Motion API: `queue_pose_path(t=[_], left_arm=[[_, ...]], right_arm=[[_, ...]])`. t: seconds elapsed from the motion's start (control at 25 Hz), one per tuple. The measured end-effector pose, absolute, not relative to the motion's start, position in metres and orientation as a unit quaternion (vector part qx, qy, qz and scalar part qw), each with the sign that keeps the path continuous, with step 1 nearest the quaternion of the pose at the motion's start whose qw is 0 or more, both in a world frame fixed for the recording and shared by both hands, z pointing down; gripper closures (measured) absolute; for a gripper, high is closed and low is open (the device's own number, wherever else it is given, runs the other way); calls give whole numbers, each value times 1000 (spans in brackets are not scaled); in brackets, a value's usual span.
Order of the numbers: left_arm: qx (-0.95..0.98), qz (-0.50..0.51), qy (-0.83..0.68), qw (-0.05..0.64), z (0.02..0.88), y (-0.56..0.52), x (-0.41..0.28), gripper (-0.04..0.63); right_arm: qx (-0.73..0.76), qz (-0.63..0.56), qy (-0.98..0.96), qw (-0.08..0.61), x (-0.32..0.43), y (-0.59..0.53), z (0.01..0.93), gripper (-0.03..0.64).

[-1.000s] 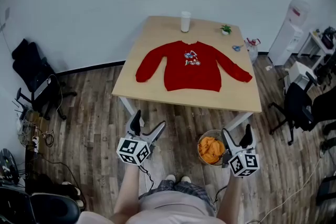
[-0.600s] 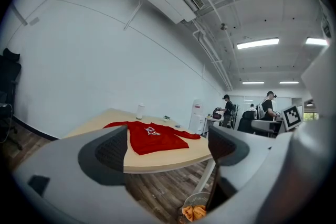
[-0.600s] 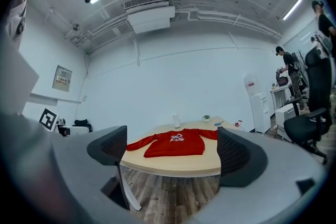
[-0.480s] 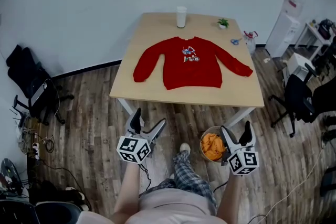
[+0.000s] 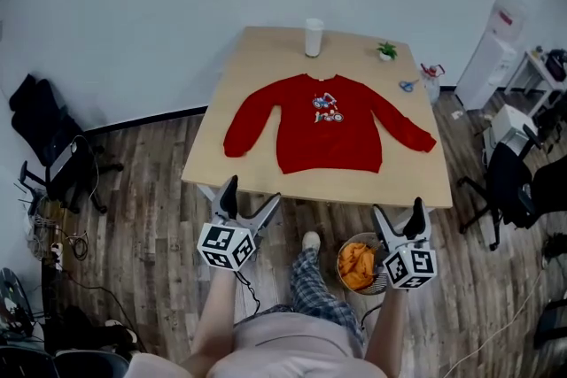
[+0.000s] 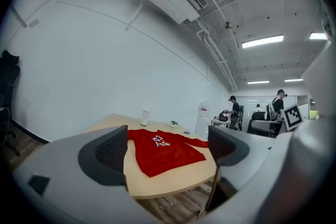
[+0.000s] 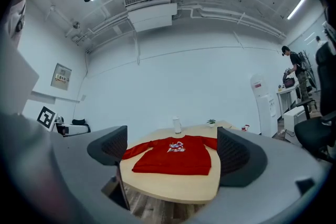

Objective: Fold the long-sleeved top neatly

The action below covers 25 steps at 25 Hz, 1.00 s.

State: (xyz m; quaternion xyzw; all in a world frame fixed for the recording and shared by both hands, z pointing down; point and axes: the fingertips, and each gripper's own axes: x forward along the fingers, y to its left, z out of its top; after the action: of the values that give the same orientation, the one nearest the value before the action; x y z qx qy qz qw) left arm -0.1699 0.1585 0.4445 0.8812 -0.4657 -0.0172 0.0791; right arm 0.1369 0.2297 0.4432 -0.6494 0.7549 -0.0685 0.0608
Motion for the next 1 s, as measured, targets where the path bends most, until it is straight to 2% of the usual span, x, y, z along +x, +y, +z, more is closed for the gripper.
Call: queue_pose_path(t=[0.64, 1.0], left_arm=[[852, -1, -517, 80, 429, -66, -130, 133], [841, 20, -535, 81, 432, -131, -118, 133]], right_arm=[[-634, -79, 767, 66, 209, -26, 425, 106], [-617, -98, 779, 58, 210, -104, 434, 114]])
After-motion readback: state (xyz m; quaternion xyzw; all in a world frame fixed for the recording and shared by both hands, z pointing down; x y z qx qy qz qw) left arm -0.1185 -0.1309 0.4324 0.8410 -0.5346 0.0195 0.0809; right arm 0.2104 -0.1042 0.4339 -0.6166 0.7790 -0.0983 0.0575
